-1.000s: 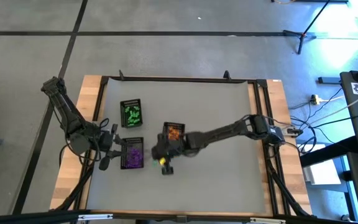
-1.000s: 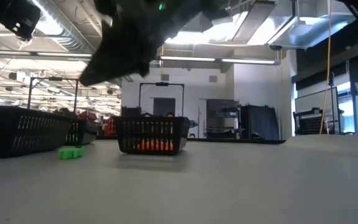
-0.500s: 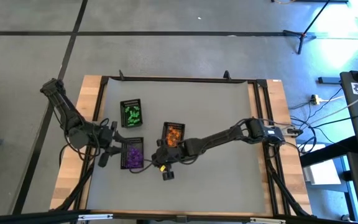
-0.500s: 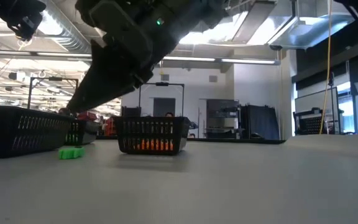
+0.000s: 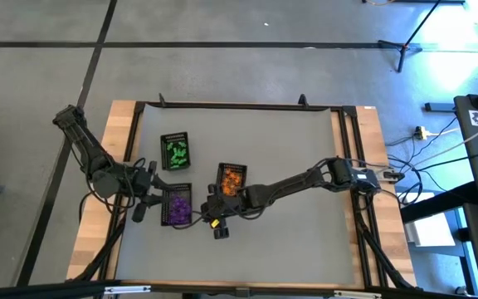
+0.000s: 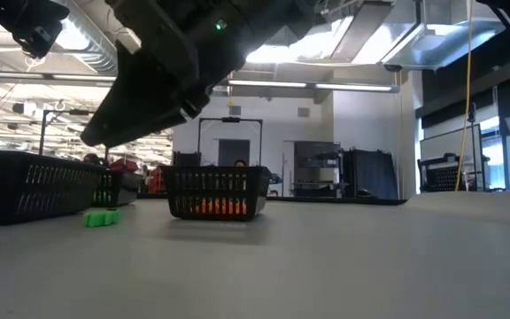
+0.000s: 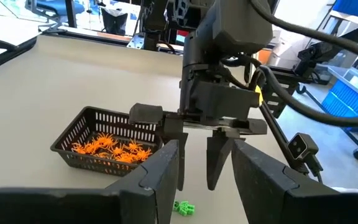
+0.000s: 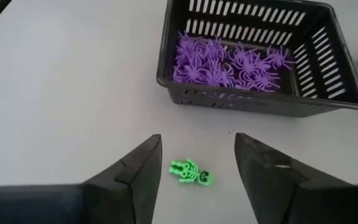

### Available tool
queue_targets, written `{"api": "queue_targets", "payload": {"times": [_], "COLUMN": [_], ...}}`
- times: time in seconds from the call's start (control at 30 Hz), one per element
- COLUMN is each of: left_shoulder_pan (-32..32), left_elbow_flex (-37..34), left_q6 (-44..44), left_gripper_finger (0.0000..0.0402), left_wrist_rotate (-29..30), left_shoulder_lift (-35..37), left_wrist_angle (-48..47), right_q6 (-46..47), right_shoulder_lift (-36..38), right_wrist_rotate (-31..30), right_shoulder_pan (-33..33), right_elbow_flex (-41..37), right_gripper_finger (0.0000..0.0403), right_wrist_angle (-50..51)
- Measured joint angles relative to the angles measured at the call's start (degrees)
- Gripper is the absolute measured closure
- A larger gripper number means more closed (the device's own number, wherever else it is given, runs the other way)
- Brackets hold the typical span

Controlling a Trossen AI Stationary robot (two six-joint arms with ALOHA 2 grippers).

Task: Sort Halloween decoration
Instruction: Put the green alien toy into the top left black basket

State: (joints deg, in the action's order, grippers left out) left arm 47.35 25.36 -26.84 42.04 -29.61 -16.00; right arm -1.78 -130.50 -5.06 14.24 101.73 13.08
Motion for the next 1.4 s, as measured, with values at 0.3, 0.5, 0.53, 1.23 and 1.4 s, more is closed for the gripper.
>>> {"api": "queue_targets", "payload": {"times": [0.3,0.5,0.53,1.23,1.4], "left_shoulder_pan": [0.0,0.0,0.0,0.0,0.0], "left_elbow_flex": [0.0,0.0,0.0,0.0,0.0], "left_q6": [0.0,0.1,0.2,0.1,0.1], "left_gripper_finger": [0.0262,0.0262,0.0262,0.0262,0.0262], "left_wrist_rotate": [0.0,0.0,0.0,-0.2,-0.2], "left_shoulder_lift": [0.0,0.0,0.0,0.0,0.0], "left_wrist_angle": [-0.1,-0.3,-0.4,-0.5,-0.4], "right_q6": [1.5,1.5,1.5,0.7,0.6], "right_shoulder_lift": [-4.8,-5.7,-5.7,-7.3,-7.4], "right_wrist_rotate": [0.1,-0.6,-1.2,-2.9,-2.7], "right_shoulder_pan": [0.0,0.0,0.0,0.5,0.4], "right_elbow_flex": [3.0,3.0,3.0,4.7,4.8], "right_gripper_finger": [0.0201,0.0201,0.0201,0.0201,0.0201], "right_wrist_angle": [0.3,2.0,2.7,4.5,4.5]}}
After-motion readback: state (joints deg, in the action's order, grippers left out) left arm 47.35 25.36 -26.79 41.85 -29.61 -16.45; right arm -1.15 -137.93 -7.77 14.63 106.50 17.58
